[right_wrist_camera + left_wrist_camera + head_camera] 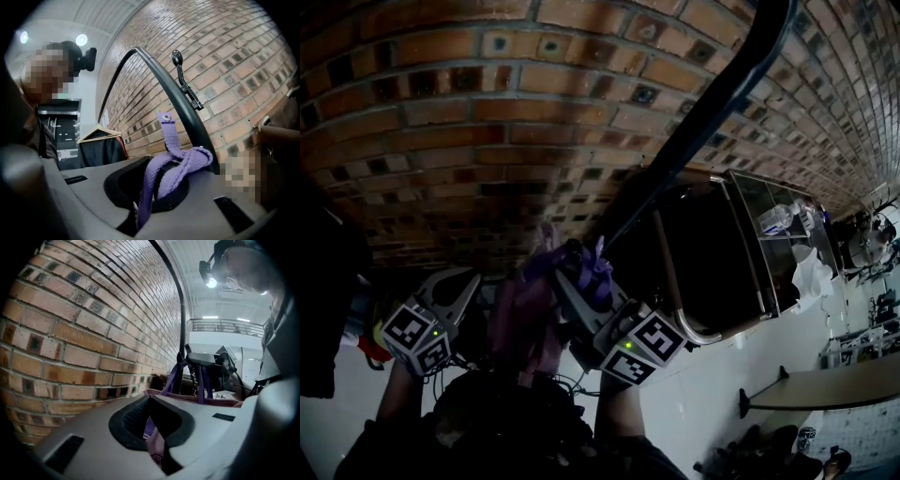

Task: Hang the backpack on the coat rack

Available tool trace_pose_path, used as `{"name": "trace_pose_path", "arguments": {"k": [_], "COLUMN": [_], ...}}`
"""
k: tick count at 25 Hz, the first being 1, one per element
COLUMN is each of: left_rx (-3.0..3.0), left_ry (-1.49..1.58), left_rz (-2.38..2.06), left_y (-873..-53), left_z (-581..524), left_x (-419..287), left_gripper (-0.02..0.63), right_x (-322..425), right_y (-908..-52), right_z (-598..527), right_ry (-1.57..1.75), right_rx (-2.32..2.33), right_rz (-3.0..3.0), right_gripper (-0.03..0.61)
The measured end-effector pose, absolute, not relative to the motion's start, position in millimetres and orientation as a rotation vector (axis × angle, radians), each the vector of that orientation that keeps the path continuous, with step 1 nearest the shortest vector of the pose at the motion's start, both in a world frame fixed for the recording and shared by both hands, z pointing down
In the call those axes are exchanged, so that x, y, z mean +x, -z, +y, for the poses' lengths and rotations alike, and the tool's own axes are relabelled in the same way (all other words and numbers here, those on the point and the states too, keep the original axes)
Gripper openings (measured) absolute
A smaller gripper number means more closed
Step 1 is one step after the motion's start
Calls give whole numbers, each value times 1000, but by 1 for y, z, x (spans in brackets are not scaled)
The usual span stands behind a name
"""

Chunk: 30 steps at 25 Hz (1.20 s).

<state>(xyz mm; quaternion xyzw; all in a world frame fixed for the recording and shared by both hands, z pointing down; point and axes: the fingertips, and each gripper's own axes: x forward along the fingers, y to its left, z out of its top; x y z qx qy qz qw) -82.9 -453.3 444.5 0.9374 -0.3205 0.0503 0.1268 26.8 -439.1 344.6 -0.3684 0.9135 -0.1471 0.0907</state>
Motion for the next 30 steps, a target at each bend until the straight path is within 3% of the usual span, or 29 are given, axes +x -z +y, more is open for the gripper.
{"name": "trace_pose_path", "arguments": {"k": [9, 13, 25, 30], "left_rx": [2749, 2734, 2712, 2720], "left_ry": [-132, -130, -141, -149], "left_rz": [-927, -929, -877, -830], "left_y": [-434, -432, -436, -443], "left_z": [-422, -406, -379, -383], "left_x": [-53, -42, -30, -33], "left_gripper": [14, 14, 14, 14], "right_x": [36, 43, 60, 65], "right_y": [-383, -385, -429, -432], "right_z": [-425, -424, -392, -379], "right_ry": [309, 400, 341, 370], "right_rx": [-1251, -1156, -1239, -1304], "right_rz": [2871, 2758, 2795, 2770], "right_gripper": [-3, 4, 100, 176]}}
